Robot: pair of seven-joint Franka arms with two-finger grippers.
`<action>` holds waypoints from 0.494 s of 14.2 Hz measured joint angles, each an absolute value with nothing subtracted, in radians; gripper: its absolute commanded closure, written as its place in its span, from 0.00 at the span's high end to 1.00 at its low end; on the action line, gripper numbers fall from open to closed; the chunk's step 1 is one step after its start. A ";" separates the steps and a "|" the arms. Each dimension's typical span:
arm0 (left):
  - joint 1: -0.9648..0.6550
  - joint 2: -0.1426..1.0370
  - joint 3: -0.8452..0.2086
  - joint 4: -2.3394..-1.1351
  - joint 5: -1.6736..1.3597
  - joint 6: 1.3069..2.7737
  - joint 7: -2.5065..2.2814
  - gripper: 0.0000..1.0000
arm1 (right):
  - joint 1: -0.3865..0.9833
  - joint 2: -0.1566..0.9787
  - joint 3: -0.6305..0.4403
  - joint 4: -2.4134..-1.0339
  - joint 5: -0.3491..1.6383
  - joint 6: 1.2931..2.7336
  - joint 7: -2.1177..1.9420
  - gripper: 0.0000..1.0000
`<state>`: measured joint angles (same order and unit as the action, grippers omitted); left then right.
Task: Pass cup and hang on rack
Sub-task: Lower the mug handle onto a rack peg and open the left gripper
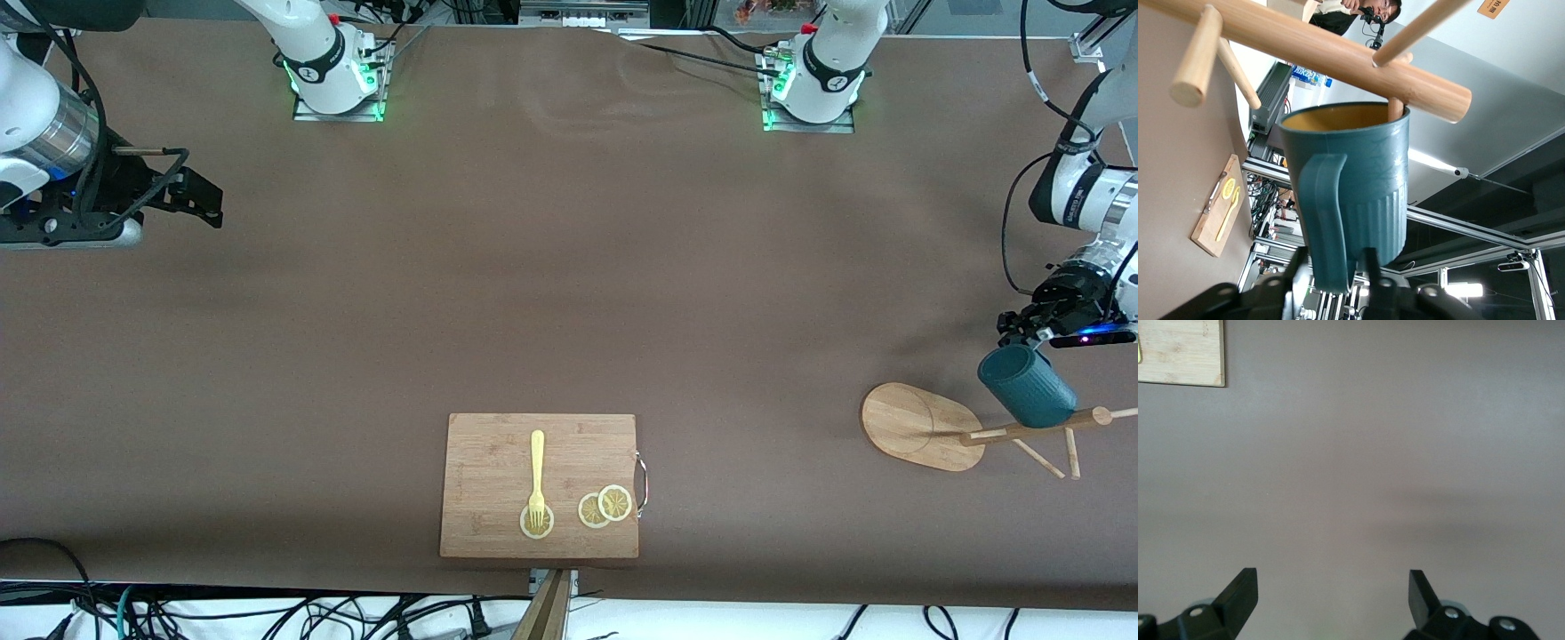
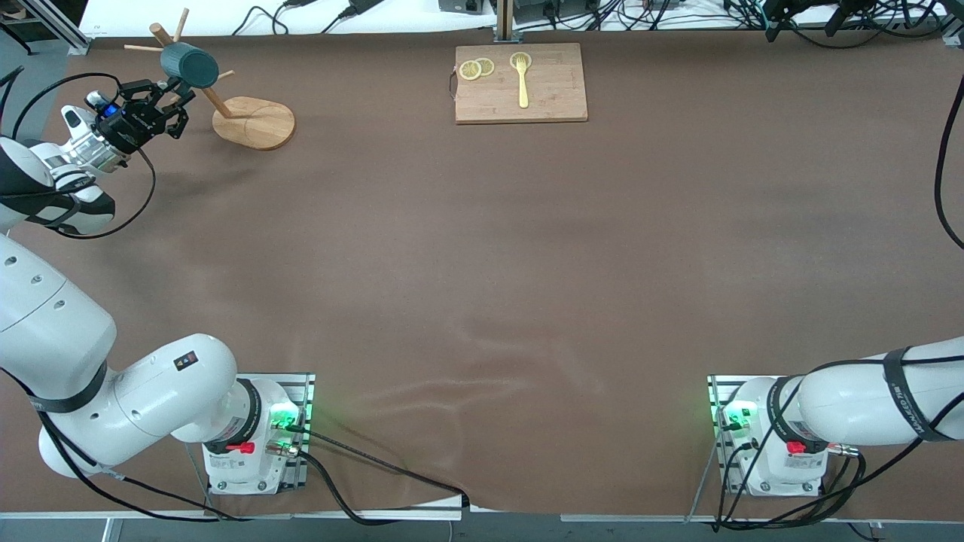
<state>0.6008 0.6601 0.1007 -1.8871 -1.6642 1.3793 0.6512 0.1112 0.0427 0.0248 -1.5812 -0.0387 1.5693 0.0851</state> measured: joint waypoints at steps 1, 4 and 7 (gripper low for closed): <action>0.600 0.663 0.100 -1.884 -1.664 1.380 0.658 1.00 | 0.111 0.043 0.025 -1.581 -0.038 1.569 0.085 1.00; 0.599 0.666 0.098 -1.874 -1.662 1.380 0.672 1.00 | 0.111 0.043 0.025 -1.581 -0.038 1.569 0.085 1.00; 0.604 0.658 0.098 -1.855 -1.594 1.380 0.675 1.00 | 0.111 0.043 0.025 -1.581 -0.038 1.569 0.085 1.00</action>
<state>0.6041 0.6580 0.0982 -1.8552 -1.5938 1.3800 0.6753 0.1112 0.0427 0.0247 -1.5812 -0.0379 1.5694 0.0851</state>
